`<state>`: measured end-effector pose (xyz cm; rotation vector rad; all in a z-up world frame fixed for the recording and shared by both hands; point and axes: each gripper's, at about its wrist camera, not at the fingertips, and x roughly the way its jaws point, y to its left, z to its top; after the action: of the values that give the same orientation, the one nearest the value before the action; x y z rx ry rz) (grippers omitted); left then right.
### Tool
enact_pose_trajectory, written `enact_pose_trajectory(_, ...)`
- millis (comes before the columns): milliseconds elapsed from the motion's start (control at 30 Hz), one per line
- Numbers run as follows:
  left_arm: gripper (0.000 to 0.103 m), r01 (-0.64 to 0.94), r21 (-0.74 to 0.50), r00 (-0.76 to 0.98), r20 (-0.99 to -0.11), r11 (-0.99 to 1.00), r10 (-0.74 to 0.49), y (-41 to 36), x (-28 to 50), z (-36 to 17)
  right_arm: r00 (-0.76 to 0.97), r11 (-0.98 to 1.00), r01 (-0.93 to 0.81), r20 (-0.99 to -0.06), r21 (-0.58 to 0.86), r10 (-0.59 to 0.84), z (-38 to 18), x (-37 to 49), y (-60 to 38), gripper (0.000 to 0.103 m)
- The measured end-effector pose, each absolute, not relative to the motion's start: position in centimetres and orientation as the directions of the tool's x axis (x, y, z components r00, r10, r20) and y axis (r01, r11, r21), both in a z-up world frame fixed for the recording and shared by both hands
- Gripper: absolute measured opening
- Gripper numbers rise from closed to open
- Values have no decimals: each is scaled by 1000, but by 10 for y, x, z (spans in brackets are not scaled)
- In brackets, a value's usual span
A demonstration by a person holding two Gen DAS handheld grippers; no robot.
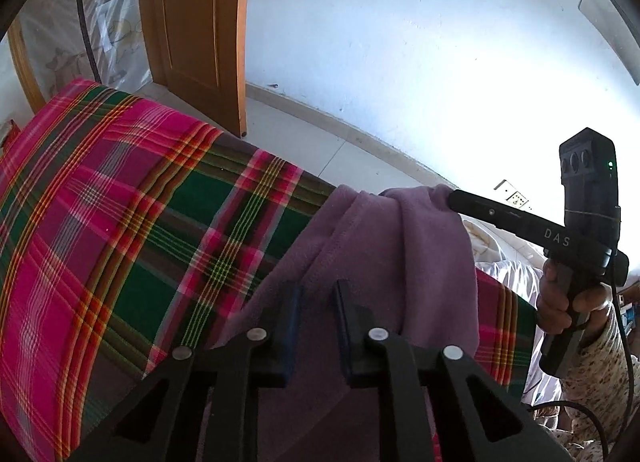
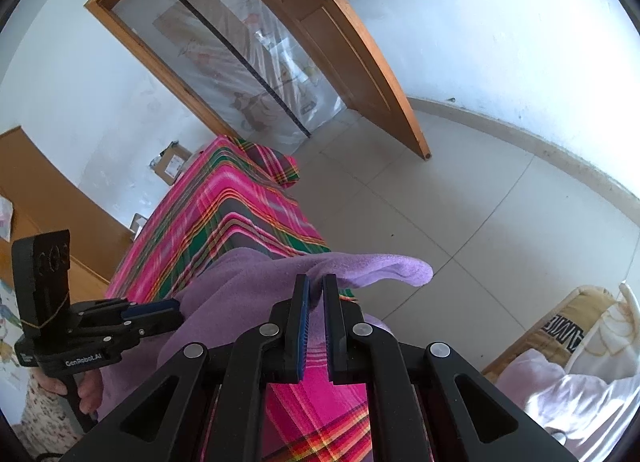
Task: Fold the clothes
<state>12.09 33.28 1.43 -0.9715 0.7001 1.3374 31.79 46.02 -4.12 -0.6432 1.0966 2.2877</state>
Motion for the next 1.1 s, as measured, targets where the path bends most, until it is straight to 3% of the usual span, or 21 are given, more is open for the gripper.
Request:
enact_pose_trajectory(67,2,-984,-178,144,-874,-29,465,339,122,17,-753,-538,-631,-610,559,249,-41,318,460,7)
enact_pose_trajectory(500,2,-989,-140,105,-867,-36,487,333,116,24,-755,-531,-639,-587,556,292,-31,326,461,4)
enact_pose_trajectory(600,8,-990,-139,104,-873,-38,477,332,116,20,-756,-529,-636,-589,562,285,-33,327,462,4)
enact_pose_trajectory(667,21,-991,-128,99,-877,-30,470,333,118,20,-762,-531,-627,-591,570,265,-35,326,462,4)
enact_pose_trajectory(800,24,-991,-131,98,-884,-41,457,335,115,17,-787,-503,-596,-580,626,212,-41,330,459,9)
enact_pose_trajectory(1100,36,-991,-132,118,-892,-4,436,340,124,18,-858,-477,-486,-504,732,101,-48,331,445,34)
